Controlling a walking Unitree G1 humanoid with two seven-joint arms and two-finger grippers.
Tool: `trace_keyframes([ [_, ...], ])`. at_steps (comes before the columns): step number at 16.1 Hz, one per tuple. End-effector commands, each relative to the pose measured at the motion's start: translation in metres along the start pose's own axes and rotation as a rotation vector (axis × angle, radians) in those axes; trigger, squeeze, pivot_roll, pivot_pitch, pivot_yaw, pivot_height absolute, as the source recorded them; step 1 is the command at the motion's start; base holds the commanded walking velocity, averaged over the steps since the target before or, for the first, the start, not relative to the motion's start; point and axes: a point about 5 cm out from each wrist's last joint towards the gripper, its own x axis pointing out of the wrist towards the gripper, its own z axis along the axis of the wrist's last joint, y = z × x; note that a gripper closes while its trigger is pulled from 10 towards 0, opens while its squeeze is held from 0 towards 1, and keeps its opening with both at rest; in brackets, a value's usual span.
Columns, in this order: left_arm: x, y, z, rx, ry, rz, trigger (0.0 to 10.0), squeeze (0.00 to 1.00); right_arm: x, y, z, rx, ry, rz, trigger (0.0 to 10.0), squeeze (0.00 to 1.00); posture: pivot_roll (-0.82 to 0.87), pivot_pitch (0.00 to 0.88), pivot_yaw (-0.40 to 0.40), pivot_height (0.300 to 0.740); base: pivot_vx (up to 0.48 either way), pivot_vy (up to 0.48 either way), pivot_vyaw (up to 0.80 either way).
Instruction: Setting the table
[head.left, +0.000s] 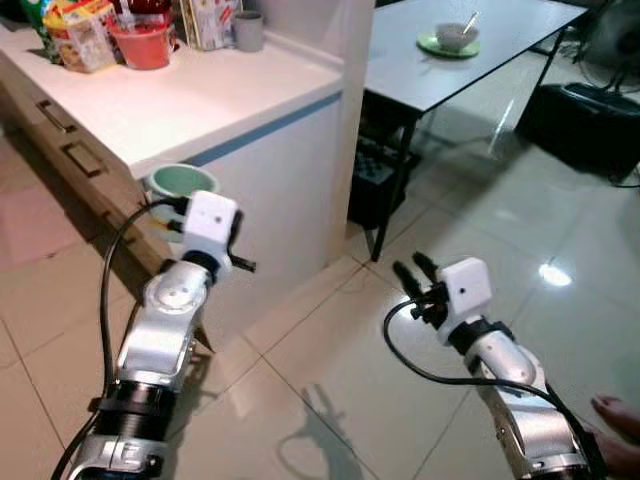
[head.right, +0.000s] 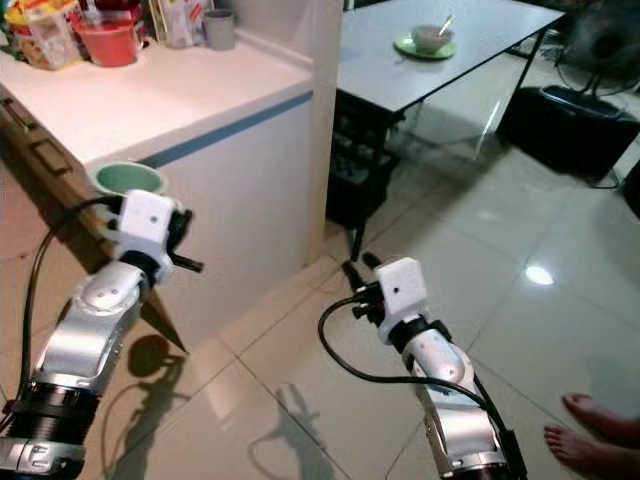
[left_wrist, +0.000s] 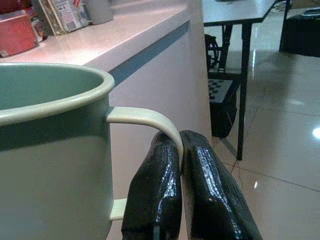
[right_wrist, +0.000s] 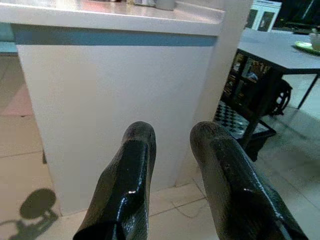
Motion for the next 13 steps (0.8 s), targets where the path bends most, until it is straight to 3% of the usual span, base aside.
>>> trace_keyframes([
  [1,-0.0006,0.0074,0.006,0.013,-0.015,0.015,10.0,0.0,0.002,0.003,0.0028,-0.001,-0.006,0.009,10.0,0.0,0.08,0.0,-0.011,0.74,0.0,0.0,0.0],
  [6,0.0014,0.0048,0.0098,0.04,-0.022,-0.018,10.0,0.0,0.001,0.0046,0.0024,0.0,-0.003,0.008,10.0,0.0,0.07,0.0,0.0,0.74,0.0,0.0,0.0],
  [13,0.0026,0.0,0.0135,0.096,-0.036,-0.046,10.0,0.0,-0.0015,0.0064,0.0017,0.004,0.0,0.011,10.0,0.0,0.07,0.0,0.008,0.74,0.472,0.0,0.0],
])
